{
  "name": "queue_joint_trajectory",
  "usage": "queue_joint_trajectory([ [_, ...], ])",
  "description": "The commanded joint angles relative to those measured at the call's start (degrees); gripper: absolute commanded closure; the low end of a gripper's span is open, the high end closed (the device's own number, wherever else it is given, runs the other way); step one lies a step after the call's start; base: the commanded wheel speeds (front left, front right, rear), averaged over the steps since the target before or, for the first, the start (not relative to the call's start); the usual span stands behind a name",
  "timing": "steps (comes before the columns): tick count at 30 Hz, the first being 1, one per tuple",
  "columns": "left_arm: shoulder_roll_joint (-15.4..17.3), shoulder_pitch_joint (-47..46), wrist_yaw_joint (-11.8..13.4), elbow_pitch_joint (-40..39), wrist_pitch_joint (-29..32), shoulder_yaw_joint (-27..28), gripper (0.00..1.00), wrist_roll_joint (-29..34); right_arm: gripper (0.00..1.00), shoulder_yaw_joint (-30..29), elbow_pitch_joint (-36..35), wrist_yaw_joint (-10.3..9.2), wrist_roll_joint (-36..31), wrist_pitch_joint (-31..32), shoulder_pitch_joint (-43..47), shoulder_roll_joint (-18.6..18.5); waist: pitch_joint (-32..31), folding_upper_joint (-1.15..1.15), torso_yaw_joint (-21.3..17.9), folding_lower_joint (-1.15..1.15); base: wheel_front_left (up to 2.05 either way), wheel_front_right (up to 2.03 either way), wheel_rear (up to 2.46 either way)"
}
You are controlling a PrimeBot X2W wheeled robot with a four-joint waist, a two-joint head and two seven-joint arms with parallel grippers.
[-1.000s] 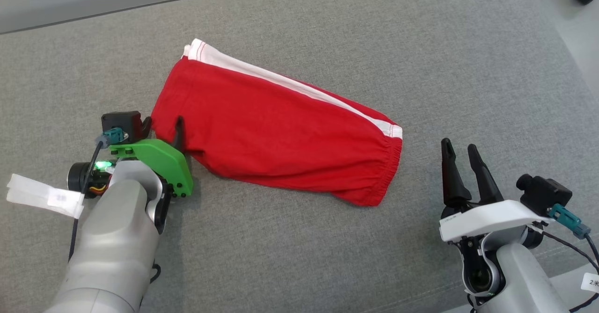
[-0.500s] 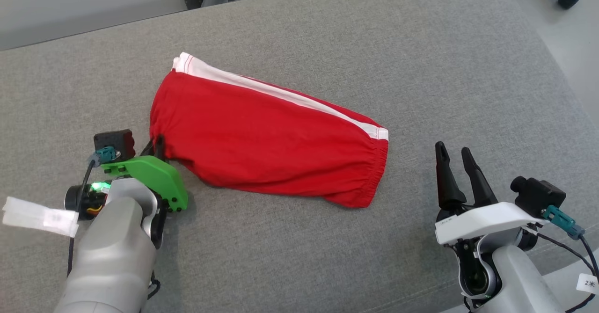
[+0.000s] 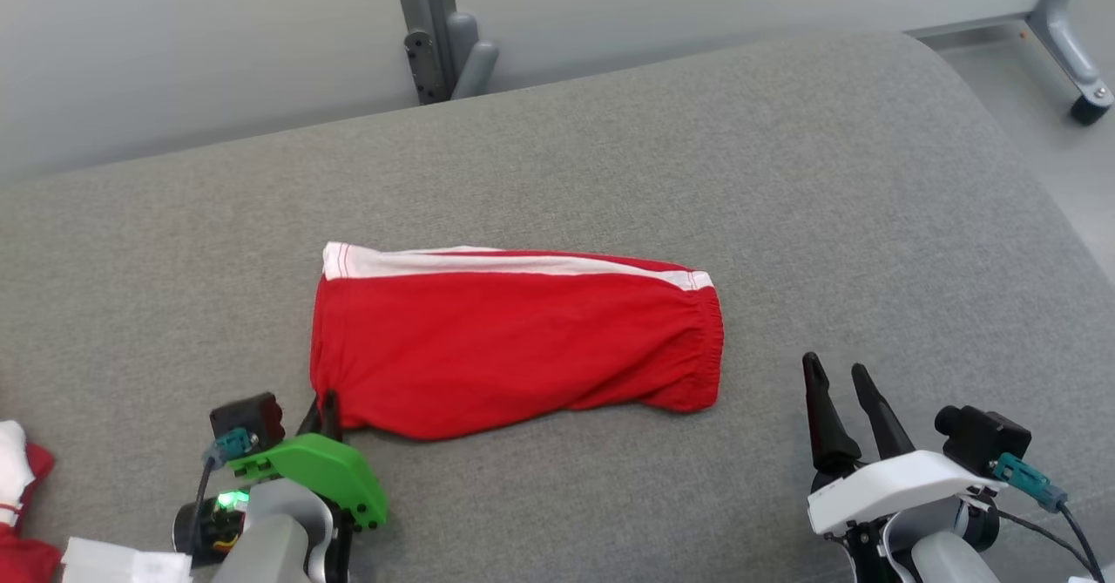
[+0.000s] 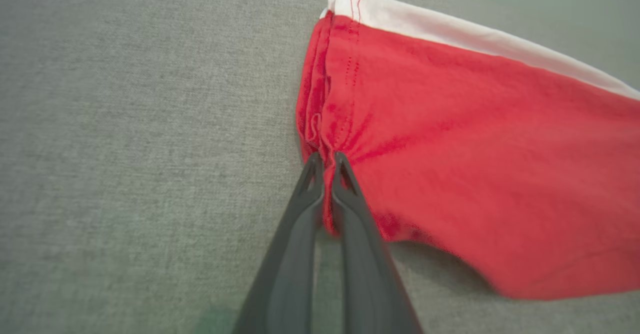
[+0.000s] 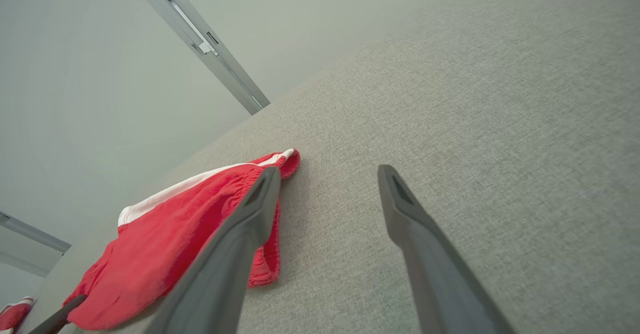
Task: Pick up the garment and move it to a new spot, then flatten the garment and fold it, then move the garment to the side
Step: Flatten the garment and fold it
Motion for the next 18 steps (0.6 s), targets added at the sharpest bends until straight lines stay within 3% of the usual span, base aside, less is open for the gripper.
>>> queue_joint_trajectory([
  [1, -0.3, 2.6, 0.6, -1.5, 0.0, 0.0, 1.00, 0.5, 0.00, -0.1, 0.2, 0.00, -0.7, -0.2, 1.1, -0.2, -3.5, 0.00, 3.5, 0.00, 0.00, 0.00, 0.00],
  [7, -0.6, 7.4, 1.9, -6.4, 0.0, 0.3, 1.00, 1.6, 0.00, -0.5, 0.1, 0.00, -1.4, -0.2, 1.9, -0.2, -4.0, 0.00, 5.0, 0.00, 0.00, 0.00, 0.00],
  [8, -0.6, 8.1, 2.0, -7.3, 0.0, 0.3, 0.76, 1.9, 0.00, -0.5, 0.1, 0.00, -1.5, -0.2, 1.9, -0.2, -3.9, 0.00, 5.2, 0.00, 0.00, 0.00, 0.00],
  [9, -0.7, 8.7, 2.1, -8.1, 0.0, 0.4, 0.16, 2.2, 0.00, -0.5, 0.1, 0.00, -1.7, -0.2, 1.8, -0.2, -3.9, 0.00, 5.4, 0.00, 0.00, 0.00, 0.00],
  [10, -0.7, 9.4, 2.3, -8.9, 0.0, 0.5, 0.00, 2.5, 0.00, -0.6, 0.1, 0.00, -1.9, -0.2, 1.7, -0.2, -3.8, 0.00, 5.5, 0.00, 0.00, 0.00, 0.00],
  [18, -0.9, 12.4, 4.1, -16.9, 0.0, 0.6, 0.00, 7.1, 0.00, 0.7, 1.8, 0.00, -3.8, -0.2, -2.3, -0.8, -1.6, 0.00, 8.5, 0.00, 0.00, 0.00, 0.00],
])
